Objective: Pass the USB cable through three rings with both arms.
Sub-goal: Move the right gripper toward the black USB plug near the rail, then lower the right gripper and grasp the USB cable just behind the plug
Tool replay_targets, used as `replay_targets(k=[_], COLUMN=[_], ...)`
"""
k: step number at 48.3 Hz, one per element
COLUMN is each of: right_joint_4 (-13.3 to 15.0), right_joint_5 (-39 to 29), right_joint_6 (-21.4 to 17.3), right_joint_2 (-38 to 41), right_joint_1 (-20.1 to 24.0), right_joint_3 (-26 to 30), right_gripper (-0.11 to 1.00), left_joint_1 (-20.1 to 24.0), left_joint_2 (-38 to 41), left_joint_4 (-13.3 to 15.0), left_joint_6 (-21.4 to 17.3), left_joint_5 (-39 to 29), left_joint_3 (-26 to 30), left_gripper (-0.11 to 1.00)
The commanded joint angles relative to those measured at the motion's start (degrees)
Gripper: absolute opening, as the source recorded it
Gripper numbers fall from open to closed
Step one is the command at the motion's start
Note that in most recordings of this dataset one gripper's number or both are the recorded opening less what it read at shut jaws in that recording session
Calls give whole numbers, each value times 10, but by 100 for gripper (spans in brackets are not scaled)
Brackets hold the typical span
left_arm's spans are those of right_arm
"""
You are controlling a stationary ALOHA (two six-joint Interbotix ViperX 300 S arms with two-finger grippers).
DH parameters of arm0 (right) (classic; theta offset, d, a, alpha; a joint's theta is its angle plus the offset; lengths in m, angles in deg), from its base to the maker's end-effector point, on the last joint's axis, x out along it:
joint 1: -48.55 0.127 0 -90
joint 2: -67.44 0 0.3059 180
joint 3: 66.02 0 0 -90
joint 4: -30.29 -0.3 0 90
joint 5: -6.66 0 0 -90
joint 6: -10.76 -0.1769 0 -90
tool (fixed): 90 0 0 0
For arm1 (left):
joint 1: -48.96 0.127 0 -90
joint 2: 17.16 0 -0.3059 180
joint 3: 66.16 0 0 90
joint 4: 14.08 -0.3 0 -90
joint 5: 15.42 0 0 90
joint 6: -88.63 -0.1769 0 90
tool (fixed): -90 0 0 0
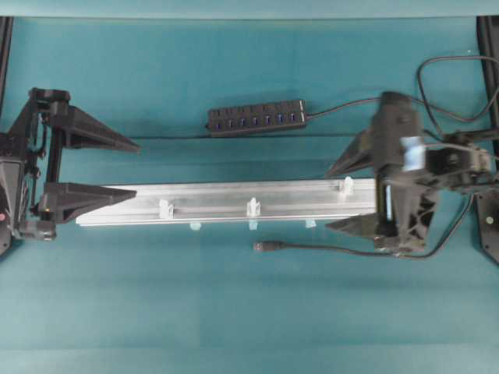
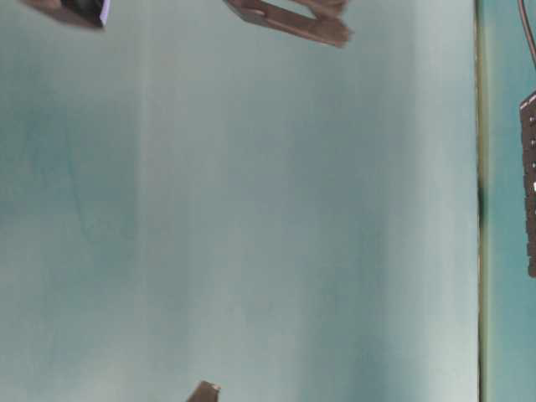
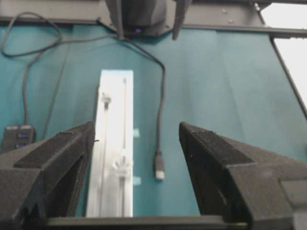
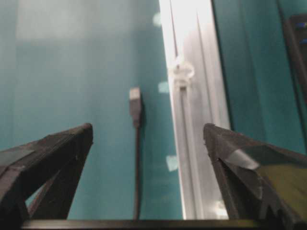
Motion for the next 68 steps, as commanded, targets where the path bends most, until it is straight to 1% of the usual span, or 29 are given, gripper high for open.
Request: replay_targets(k=[1,11,19,25,27,30,38,41,44,47,50,55,58,60,68], right_joint_4=[3,7,7,7,7,7,7,4,4,4,4,6,7,7,7], right_joint_5=[-17,-65,-126,-152,-156,-156,-155,-158,-157,-156,-156,-156,-156,-156,-146], right_joint_6=[1,1,0,-2,-2,-2,-3,-4,-3,-3,-4,-2,-2,-3,-4], right_joint_2=[19,60,96,121,129,140,171,183,197,208,218,231,235,237,258], right_joint_1=[5,7,11,11,12,14,20,22,25,29,31,34,35,36,38], right_joint_3=[36,76,112,127,132,137,140,140,142,143,147,148,147,147,142], right_gripper=[84,84,84,81,78,70,43,40,42,48,61,86,95,97,95], left_joint_1=[-1,-1,0,0,1,0,0,0,1,1,1,1,1,1,1], left_joint_2=[-5,-13,-20,-26,-27,-29,-29,-28,-28,-28,-29,-29,-28,-29,-29], left_joint_4=[-1,-2,-2,-2,-2,-2,-2,-2,-2,-2,-2,-2,-2,-2,-2], left_joint_6=[-2,-2,-4,-5,-5,-5,-5,-5,-5,-5,-5,-5,-5,-5,-1], left_joint_5=[-12,-47,-50,-51,-50,-50,-51,-53,-54,-54,-54,-54,-54,-54,-55], left_joint_3=[15,15,14,13,13,12,12,12,12,11,11,11,11,11,9], left_gripper=[77,77,77,77,77,77,77,77,77,77,77,77,77,77,77])
